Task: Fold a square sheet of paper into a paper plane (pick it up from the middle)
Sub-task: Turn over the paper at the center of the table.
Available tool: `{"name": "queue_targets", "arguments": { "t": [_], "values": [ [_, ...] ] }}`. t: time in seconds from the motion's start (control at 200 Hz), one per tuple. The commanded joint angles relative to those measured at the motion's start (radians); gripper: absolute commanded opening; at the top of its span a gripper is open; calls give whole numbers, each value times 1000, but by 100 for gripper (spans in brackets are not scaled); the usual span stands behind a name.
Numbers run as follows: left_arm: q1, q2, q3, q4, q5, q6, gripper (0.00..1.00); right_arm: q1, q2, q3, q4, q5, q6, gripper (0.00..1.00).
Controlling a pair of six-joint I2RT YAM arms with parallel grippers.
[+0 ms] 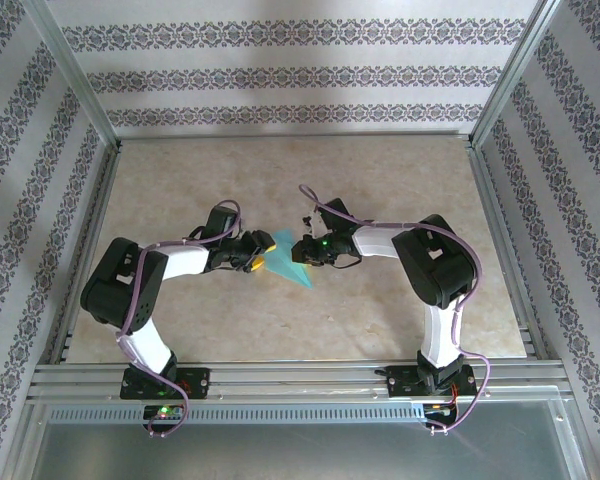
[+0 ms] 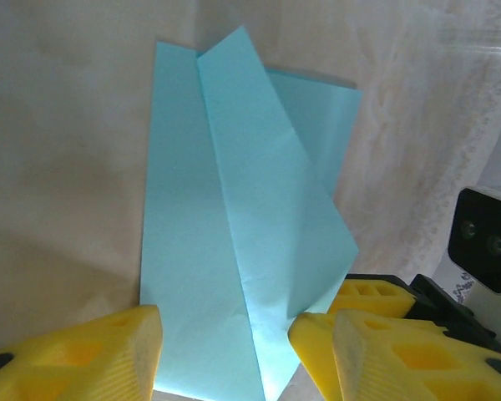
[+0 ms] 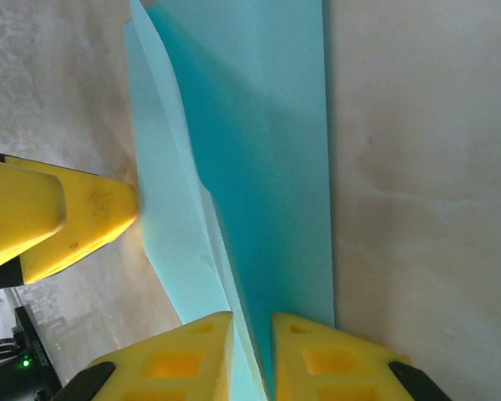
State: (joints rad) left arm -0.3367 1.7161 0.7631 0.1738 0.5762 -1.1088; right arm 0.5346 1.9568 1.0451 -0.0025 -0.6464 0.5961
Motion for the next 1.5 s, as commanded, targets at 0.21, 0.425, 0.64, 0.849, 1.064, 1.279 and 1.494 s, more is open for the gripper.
{"name": "queue_targets", "arguments": {
  "t": [0.21, 0.425, 0.64, 0.849, 1.064, 1.279, 1.494],
  "values": [
    [6, -74, 29, 16, 22, 19, 56, -21, -52, -16, 117, -53, 17, 5],
    [19, -202, 24, 90, 79, 19, 62, -69, -162, -91, 328, -133, 152, 5],
    [7, -237, 8, 261, 145, -39, 66, -87, -203, -124, 501, -208, 306, 5],
    [-22, -199, 14, 379, 185, -78, 57, -91, -210, -156, 689, -242, 475, 5],
    [-39, -193, 5, 394, 187, -64, 41, -101, -189, -174, 853, -263, 613, 6],
    [-41, -197, -3, 385, 182, -58, 40, -104, -167, -185, 924, -262, 671, 5],
    [-41, -230, -2, 330, 155, -25, 41, -111, -166, -200, 926, -257, 671, 6]
  ]
}}
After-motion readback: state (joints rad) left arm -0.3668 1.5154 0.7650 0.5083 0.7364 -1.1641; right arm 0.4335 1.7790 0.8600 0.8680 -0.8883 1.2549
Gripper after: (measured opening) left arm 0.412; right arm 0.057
